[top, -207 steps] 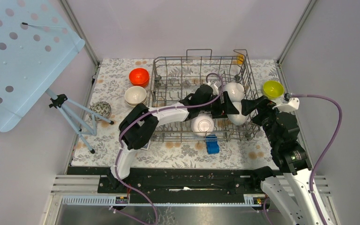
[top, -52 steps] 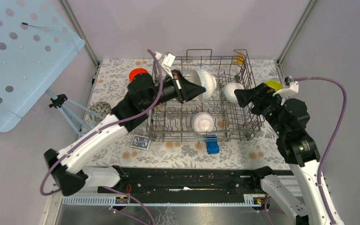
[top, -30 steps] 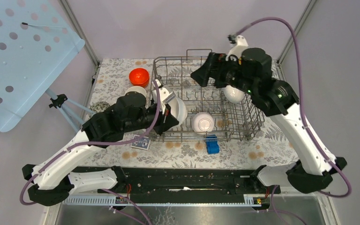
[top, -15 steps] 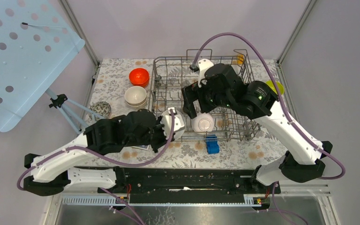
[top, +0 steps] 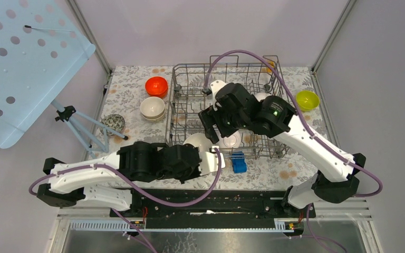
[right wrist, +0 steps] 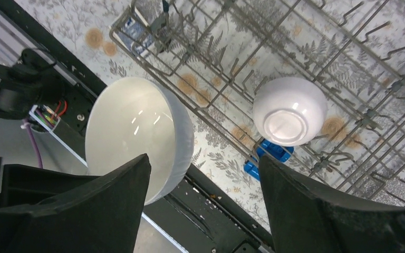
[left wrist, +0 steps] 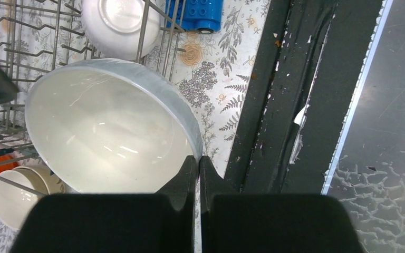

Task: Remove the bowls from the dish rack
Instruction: Place the bowl at the center of the board.

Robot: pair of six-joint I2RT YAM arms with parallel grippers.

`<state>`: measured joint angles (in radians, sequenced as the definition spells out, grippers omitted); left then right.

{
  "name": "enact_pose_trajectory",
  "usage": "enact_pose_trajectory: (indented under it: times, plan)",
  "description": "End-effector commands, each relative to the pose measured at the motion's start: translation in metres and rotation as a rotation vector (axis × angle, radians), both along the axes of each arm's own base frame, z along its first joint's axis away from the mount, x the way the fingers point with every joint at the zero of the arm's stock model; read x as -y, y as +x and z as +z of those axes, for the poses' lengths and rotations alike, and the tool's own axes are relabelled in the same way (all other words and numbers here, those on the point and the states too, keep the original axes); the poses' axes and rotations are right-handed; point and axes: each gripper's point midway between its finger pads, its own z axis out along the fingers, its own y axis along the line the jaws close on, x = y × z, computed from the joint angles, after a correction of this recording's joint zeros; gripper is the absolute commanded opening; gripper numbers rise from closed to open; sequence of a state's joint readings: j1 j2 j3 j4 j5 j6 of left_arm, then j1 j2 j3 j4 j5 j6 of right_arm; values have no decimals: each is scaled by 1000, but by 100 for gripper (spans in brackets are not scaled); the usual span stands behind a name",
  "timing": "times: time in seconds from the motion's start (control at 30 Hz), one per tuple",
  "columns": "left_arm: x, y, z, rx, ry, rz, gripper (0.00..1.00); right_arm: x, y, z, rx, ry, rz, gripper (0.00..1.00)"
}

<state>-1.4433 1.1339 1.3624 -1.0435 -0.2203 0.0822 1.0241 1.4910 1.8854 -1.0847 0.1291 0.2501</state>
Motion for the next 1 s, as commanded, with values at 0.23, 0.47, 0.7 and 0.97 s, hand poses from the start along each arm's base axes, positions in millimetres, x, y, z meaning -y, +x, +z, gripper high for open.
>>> enact_pose_trajectory:
  times: [0.23,0.47,0.7,0.97]
  plan:
    - [6,7,34,82,-117,24,0,-19,-10,-32,-89,-18,66,68]
    - [5,6,32,73,-131,28,0,-26,-10,-45,-123,-34,72,57]
    - [6,6,30,72,-142,34,0,-29,-14,-51,-140,-51,83,43]
    - [10,9,32,75,-167,65,0,-32,-22,-56,-151,-66,103,5]
